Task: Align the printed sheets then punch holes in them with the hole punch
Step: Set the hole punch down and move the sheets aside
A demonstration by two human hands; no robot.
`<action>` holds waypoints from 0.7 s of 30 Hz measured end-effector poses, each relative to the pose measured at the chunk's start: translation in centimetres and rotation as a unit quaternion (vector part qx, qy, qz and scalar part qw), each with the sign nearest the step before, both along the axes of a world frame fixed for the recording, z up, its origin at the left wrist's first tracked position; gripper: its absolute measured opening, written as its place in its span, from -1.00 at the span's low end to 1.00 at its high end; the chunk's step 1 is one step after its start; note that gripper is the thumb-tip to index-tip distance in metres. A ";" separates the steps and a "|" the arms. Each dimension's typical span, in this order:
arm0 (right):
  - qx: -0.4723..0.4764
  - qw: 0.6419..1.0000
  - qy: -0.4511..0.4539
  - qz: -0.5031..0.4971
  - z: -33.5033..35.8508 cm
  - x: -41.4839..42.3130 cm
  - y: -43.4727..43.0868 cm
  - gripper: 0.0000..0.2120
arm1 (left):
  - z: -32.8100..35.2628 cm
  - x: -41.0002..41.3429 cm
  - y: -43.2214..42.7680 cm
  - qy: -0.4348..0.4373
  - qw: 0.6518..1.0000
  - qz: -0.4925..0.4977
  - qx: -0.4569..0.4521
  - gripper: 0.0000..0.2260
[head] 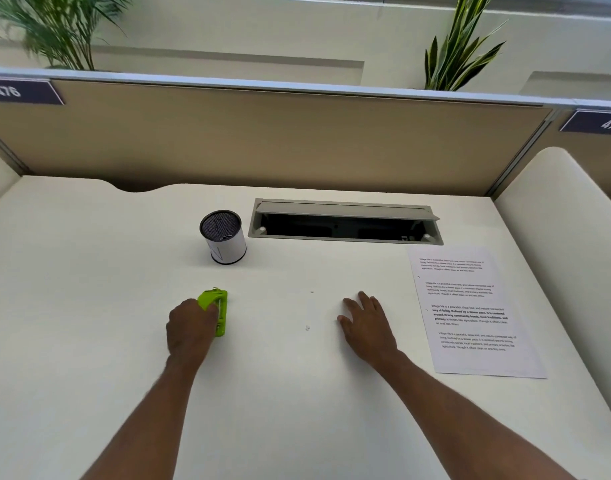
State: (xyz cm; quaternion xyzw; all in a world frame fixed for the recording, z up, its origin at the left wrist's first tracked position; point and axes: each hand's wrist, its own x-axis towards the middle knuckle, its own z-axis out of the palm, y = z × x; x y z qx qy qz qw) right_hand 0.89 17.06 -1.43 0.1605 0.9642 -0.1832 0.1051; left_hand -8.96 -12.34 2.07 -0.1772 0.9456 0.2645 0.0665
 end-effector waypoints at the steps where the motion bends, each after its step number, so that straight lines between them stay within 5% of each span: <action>1: -0.001 1.000 0.000 -0.002 0.0 0.0 0.0 -0.50 | -0.2 -0.1 -0.1 0.001 1.000 -0.001 0.000 -0.73; 8: -0.024 0.997 0.055 -0.049 0.6 -0.3 -0.6 -0.62 | 0.8 0.5 1.6 0.046 0.997 -0.010 -0.061 -0.59; 11: -0.048 0.992 0.095 -0.072 1.1 -1.4 -1.4 -0.70 | 1.2 2.1 5.0 0.116 0.986 -0.123 -0.007 -0.65; 15: -0.089 0.989 0.097 -0.069 1.4 -3.7 -2.7 -0.71 | -0.7 5.3 9.6 0.025 0.954 -0.295 0.040 -0.72; 21: -0.115 0.988 0.088 -0.051 0.6 -6.2 -3.3 -0.73 | -2.3 6.1 12.0 -0.011 0.934 -0.357 -0.028 -0.75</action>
